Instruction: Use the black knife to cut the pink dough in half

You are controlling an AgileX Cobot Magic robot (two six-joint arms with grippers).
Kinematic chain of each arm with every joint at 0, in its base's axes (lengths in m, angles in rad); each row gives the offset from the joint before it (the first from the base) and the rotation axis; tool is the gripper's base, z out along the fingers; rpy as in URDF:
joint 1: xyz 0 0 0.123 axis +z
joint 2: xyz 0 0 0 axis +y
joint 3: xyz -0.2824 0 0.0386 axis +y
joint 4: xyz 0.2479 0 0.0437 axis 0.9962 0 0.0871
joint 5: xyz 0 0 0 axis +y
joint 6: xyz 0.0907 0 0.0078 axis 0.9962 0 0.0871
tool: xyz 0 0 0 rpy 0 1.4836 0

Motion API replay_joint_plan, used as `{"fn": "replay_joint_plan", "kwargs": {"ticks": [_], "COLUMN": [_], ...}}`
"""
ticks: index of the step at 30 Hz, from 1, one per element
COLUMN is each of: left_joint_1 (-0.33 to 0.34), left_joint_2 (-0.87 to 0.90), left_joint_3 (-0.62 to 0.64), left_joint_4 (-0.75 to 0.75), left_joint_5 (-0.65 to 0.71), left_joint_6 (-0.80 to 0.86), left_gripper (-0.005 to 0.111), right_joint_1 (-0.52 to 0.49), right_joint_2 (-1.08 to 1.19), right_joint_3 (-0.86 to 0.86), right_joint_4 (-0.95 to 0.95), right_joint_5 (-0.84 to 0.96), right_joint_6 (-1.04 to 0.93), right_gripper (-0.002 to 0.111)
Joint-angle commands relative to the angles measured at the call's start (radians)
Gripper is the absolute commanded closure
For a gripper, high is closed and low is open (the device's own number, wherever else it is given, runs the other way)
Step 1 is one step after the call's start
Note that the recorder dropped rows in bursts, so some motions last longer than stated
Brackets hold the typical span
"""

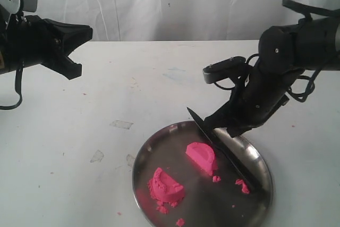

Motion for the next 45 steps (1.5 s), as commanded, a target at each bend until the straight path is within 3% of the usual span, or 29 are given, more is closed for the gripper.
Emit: {"fn": "replay_joint_plan", "kwargs": {"ticks": [1, 7, 14, 17, 23, 30, 38, 43, 45], "left_joint_1": [0.003, 0.003, 0.003, 0.003, 0.003, 0.003, 0.003, 0.003, 0.003], "left_joint_2": [-0.006, -0.006, -0.006, -0.006, -0.006, -0.006, 0.000, 0.031, 0.039], "left_joint_3": [0.004, 0.004, 0.004, 0.004, 0.004, 0.004, 0.004, 0.006, 0.006], "left_joint_4": [-0.037, -0.059, -0.059, -0.059, -0.059, -0.059, -0.057, -0.053, -0.053], "left_joint_5": [-0.003, -0.003, -0.003, -0.003, -0.003, -0.003, 0.086, 0.130, 0.132], "left_joint_6": [-0.009, -0.009, -0.009, -0.009, -0.009, -0.009, -0.015, -0.043, -0.043], "left_gripper": [0.107, 0.107, 0.107, 0.107, 0.107, 0.107, 0.107, 0.107, 0.107], "right_joint_1": [-0.048, -0.049, -0.072, -0.142, -0.393, -0.416, -0.416, -0.416, -0.416], "right_joint_2": [-0.042, -0.220, -0.537, -0.659, -0.813, -1.170, -1.555, -1.634, -1.645], "right_joint_3": [-0.006, -0.002, 0.153, 0.231, 0.347, 0.500, 0.617, 0.617, 0.618], "right_joint_4": [-0.003, 0.023, -0.155, -0.234, -0.237, -0.243, -0.254, -0.305, -0.321], "right_joint_5": [-0.084, -0.245, -0.515, -0.599, -0.618, -0.675, -0.316, 0.078, 0.104], "right_joint_6": [0.039, 0.051, 0.067, 0.067, 0.168, 0.130, 0.084, 0.092, 0.095], "right_gripper": [0.108, 0.108, 0.108, 0.108, 0.108, 0.108, 0.108, 0.108, 0.108]}}
